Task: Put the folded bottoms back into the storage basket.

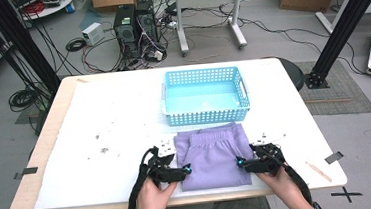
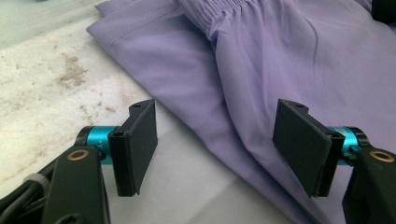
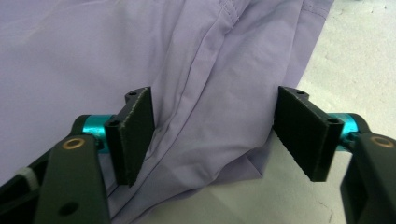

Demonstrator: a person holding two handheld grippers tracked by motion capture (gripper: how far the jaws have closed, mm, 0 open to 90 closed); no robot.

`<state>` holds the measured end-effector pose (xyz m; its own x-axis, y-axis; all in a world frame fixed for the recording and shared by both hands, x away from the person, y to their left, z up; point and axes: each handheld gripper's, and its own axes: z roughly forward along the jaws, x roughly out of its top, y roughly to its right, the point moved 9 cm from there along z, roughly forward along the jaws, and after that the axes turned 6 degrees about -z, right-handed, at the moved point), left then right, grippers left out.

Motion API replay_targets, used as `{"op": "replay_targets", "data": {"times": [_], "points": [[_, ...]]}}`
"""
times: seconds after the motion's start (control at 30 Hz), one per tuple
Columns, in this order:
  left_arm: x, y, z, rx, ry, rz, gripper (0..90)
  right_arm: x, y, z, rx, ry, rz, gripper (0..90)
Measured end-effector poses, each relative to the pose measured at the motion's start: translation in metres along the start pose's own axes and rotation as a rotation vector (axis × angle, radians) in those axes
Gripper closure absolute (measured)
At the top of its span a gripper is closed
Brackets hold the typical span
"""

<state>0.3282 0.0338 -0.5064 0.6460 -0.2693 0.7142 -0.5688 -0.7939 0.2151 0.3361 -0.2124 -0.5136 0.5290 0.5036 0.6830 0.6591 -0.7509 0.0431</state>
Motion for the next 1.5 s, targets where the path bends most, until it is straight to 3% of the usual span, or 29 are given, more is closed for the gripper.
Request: {"op": "replay_targets", "data": {"times": [0.1, 0.3, 0.7, 0.8, 1.07, 1.5], "points": [[0.003, 0.004, 0.004, -0.005, 0.009, -0.013, 31.3, 0.001, -0.002, 0.000, 0.005, 0.007, -0.001, 39.4], [0.009, 0.011, 0.012, -0.002, 0.022, 0.011, 43.5, 0.005, -0.009, 0.002, 0.035, 0.017, -0.012, 58.9], [0.013, 0.011, 0.017, -0.045, 0.023, 0.015, 70.7, 0.011, -0.014, 0.005, 0.106, 0.033, 0.000, 80.4], [0.014, 0.013, 0.019, -0.080, 0.021, 0.009, 79.8, 0.012, -0.017, 0.006, 0.110, 0.038, -0.014, 82.4], [0.021, 0.017, 0.013, -0.141, 0.050, 0.009, 84.4, 0.016, -0.017, 0.001, 0.119, 0.073, -0.020, 84.5], [0.038, 0.032, -0.011, -0.160, 0.122, 0.075, 84.5, 0.029, -0.020, -0.021, 0.124, 0.157, -0.029, 84.8]]}}
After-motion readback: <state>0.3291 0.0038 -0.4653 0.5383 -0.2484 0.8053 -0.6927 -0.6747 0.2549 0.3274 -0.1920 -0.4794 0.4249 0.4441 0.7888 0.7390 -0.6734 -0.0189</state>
